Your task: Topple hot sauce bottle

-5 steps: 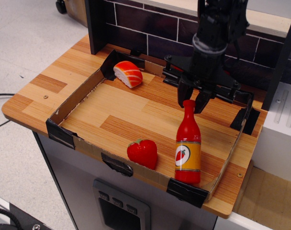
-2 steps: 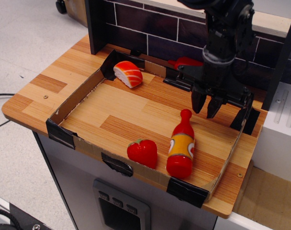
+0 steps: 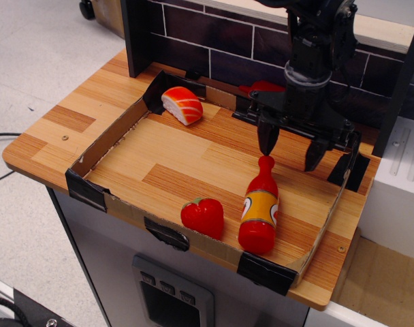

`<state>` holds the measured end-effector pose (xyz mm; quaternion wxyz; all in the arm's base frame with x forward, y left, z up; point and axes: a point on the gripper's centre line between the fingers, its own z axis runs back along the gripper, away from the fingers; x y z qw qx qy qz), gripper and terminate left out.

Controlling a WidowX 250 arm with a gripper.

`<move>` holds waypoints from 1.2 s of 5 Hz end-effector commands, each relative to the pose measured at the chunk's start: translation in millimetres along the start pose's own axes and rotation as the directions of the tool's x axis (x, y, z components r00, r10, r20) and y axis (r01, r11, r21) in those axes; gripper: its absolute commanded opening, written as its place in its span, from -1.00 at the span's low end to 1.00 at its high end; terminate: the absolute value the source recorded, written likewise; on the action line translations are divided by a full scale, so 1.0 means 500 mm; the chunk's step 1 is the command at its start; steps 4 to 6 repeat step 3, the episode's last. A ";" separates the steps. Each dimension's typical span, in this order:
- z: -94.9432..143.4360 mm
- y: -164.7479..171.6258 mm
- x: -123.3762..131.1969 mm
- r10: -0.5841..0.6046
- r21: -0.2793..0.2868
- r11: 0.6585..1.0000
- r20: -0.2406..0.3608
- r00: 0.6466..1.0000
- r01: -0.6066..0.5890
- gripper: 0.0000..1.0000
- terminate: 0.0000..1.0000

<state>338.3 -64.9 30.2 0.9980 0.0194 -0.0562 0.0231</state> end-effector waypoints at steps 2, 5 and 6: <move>0.127 0.002 0.014 0.017 -0.033 0.999 0.125 0.992 -0.013 1.00 -1.00; 0.127 0.002 0.014 0.017 -0.033 0.999 0.125 0.992 -0.013 1.00 1.00; 0.127 0.002 0.014 0.017 -0.033 0.999 0.125 0.992 -0.013 1.00 1.00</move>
